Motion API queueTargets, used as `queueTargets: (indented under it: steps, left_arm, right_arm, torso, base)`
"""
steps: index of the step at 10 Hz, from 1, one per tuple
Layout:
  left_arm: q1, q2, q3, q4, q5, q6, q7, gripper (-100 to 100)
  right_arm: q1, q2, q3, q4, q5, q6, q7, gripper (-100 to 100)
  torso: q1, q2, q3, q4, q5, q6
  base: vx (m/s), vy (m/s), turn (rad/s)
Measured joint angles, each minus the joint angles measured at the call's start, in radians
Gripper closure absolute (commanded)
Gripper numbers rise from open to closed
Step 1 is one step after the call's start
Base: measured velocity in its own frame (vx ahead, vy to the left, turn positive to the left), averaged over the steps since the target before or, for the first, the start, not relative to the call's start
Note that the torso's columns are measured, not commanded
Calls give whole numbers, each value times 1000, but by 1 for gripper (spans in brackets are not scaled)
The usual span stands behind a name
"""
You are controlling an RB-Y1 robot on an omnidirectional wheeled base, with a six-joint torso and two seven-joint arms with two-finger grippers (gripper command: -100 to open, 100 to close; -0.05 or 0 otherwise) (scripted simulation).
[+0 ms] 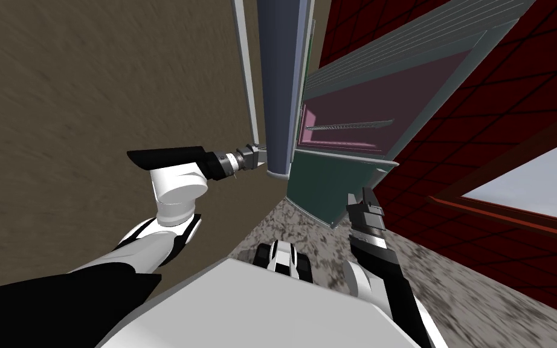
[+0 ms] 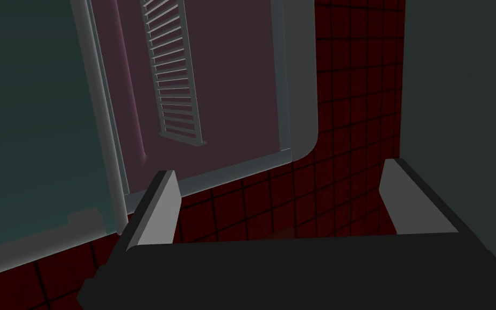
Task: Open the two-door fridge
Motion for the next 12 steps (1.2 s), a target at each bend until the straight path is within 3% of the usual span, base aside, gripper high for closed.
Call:
queueTargets:
  steps: [4, 6, 7, 8, 12]
  left_arm:
    - [-17, 18, 21, 10, 34, 20, 10, -100]
    - [-14, 8, 11, 13, 16, 12, 6, -100]
    - [-11, 10, 23, 15, 23, 4, 3, -100]
    - [-5, 11, 23, 16, 26, 7, 3, 0]
    - [0, 6, 21, 15, 29, 8, 10, 0]
  right_arm:
    - [0, 0, 0, 0, 0, 0, 0, 0]
    - [0, 0, 0, 0, 0, 0, 0, 0]
    - [0, 0, 0, 0, 0, 0, 0, 0]
    - [0, 0, 0, 0, 0, 0, 0, 0]
    - [0, 0, 0, 0, 0, 0, 0, 0]
  torso:
    - [-3, 2, -1, 3, -3, 1]
    - [-3, 0, 0, 1, -2, 3]
    - [-1, 0, 2, -2, 0, 1]
    - [2, 0, 5, -5, 3, 0]
    - [10, 2, 8, -11, 8, -5]
  base:
    - [1, 1, -2]
    - [6, -1, 7]
    - [-10, 8, 32]
    - [-14, 7, 16]
    - [-7, 2, 6]
